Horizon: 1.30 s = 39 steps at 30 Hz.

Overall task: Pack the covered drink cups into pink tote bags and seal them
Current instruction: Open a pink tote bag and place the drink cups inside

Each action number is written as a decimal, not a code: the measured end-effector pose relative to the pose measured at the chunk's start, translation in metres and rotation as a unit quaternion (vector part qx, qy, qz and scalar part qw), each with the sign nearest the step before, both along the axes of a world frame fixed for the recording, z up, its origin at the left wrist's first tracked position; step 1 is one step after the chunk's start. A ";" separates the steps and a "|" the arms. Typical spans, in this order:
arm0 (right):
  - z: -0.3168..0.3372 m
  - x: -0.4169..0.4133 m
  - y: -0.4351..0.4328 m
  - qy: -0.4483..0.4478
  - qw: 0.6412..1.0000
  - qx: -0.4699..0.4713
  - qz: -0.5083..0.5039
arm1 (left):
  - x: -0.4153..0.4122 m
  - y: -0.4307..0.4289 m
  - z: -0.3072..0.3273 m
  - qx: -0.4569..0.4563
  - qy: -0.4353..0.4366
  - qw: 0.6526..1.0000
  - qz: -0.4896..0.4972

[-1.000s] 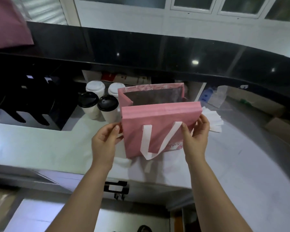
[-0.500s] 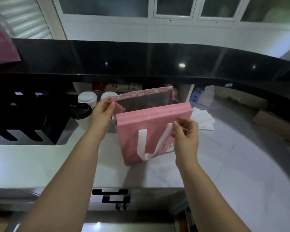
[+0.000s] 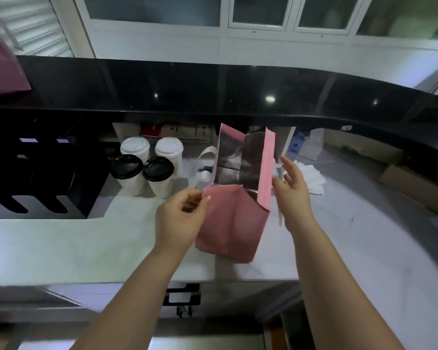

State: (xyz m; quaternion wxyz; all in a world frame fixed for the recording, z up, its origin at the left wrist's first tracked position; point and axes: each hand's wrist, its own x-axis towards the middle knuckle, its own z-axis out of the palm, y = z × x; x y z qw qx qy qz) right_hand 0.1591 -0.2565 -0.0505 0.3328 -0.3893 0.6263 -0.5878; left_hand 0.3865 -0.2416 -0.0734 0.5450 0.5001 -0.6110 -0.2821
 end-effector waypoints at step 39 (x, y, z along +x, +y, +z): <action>0.065 0.019 0.053 0.563 0.810 0.113 0.115 | -0.014 -0.137 0.038 0.078 -0.043 0.995 0.043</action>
